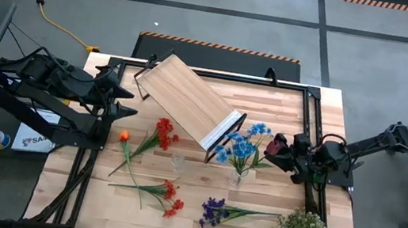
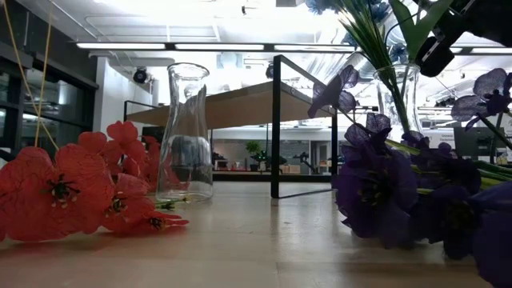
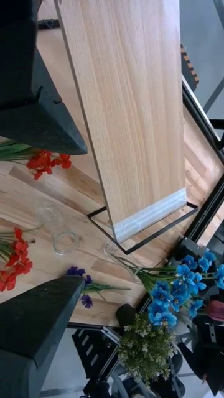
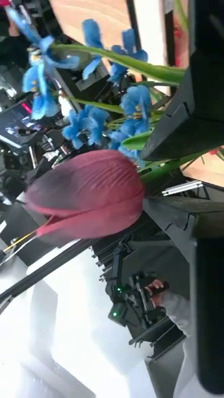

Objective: Pick and place flowers into a vace then onto a shelf
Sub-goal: Put the pink flower into the right transparent vase, then put the violet flowers into the right transparent vase

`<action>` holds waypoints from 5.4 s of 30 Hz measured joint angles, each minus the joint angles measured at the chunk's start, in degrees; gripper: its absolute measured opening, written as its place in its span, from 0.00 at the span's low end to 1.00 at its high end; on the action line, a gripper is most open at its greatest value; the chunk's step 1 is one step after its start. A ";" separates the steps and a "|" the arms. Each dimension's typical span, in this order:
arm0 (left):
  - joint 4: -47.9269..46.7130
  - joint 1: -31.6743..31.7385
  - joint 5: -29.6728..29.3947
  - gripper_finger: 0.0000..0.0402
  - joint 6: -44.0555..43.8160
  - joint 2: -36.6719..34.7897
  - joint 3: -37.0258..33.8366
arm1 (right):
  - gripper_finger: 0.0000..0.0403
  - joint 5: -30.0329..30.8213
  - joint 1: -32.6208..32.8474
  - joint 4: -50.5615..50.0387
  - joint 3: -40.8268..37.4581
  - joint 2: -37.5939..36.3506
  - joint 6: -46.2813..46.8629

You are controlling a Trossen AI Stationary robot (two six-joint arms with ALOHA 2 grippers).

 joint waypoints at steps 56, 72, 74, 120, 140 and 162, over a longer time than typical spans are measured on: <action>0.02 0.00 0.15 0.91 0.00 0.02 0.00 | 0.23 -3.89 0.00 -8.08 0.02 -18.22 -4.56; 0.02 0.00 -0.11 0.91 -0.02 0.02 0.00 | 0.23 -15.89 3.96 -34.51 32.64 1.19 -15.25; 0.02 0.00 -0.11 0.91 -0.02 0.00 0.00 | 0.23 -15.63 5.42 -43.45 39.32 5.49 -15.50; 0.07 0.02 0.66 0.91 -0.04 3.19 0.02 | 0.23 -8.72 21.33 -111.47 77.70 49.94 15.40; 0.02 0.00 2.08 0.91 -0.02 4.85 0.02 | 0.23 -11.44 24.07 -113.55 77.67 64.26 15.83; 0.00 0.00 2.08 0.91 0.48 4.89 0.02 | 0.23 -8.29 23.58 -105.41 77.66 74.25 10.23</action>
